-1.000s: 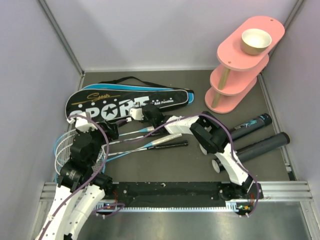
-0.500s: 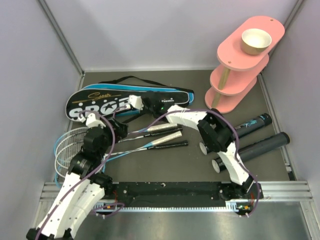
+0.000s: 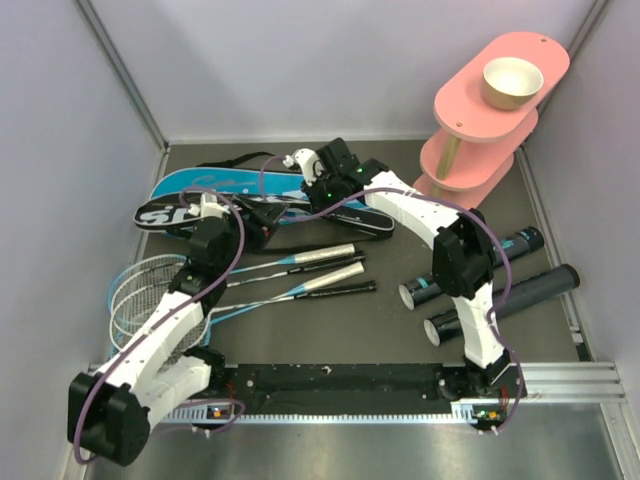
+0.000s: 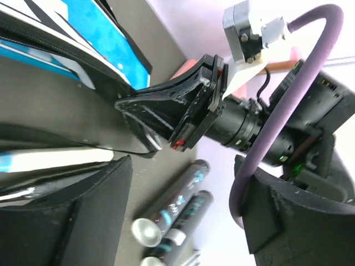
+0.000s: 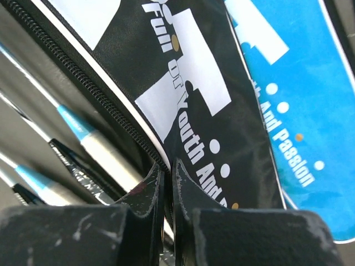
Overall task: Pack up the badminton gear
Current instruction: Open the racket bag at the center of the board.
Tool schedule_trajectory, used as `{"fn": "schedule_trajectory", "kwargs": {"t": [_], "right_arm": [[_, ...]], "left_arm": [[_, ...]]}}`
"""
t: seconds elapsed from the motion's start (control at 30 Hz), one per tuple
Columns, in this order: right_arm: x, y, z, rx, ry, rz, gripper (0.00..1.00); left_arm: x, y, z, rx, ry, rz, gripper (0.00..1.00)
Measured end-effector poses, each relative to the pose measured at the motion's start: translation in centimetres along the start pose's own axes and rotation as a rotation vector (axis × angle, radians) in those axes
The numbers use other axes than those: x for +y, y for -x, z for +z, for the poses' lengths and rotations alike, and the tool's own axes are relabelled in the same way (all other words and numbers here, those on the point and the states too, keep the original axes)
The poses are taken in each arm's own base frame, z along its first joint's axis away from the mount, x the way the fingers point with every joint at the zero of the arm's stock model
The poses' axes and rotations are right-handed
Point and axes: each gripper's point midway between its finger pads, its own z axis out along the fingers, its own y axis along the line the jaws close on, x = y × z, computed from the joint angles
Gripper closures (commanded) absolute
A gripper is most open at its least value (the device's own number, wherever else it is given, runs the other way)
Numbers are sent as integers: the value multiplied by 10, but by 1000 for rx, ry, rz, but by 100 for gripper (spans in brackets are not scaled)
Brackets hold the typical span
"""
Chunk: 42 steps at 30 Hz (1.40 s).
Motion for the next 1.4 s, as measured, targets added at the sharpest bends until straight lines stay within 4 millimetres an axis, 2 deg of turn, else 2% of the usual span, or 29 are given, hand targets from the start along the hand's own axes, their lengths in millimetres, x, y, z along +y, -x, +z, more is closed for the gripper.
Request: {"fn": "schedule_trajectory", "kwargs": {"t": [0.1, 0.23, 0.3, 0.37, 0.43, 0.5, 0.57, 0.73, 0.93, 1.07, 1.17, 1.3, 1.4], "right_arm": [[3, -4, -2, 8, 38, 74, 100], [12, -6, -3, 15, 73, 134, 100], [14, -6, -3, 20, 81, 151, 100], [16, -7, -4, 24, 91, 160, 100], [18, -8, -4, 28, 99, 165, 100], [20, -9, -5, 31, 107, 169, 100], [21, -9, -5, 32, 111, 175, 100], [24, -9, -5, 35, 126, 187, 100], [27, -13, -4, 44, 134, 207, 100], [29, -26, 2, 71, 140, 209, 100], [29, -31, 3, 84, 134, 182, 100], [31, -28, 0, 76, 125, 144, 100], [21, -17, -11, 40, 87, 160, 100]], "left_arm": [[-3, -2, 16, 15, -12, -98, 30], [4, -6, 31, 33, 8, -212, 30], [5, -5, 33, 20, 7, -245, 30], [8, -1, 34, -11, 4, -259, 37], [9, 6, 34, -48, -4, -258, 40], [10, 13, 35, -77, -10, -256, 30], [15, 23, 35, -104, 0, -253, 10], [37, 35, 42, -127, 60, -195, 7], [42, 43, 51, -95, 72, -149, 12], [50, 39, 42, -64, 43, -86, 10], [52, 35, 22, -69, -9, -4, 7], [36, 44, -6, -146, -100, 109, 3], [30, 57, -26, -219, -96, 163, 2]]}}
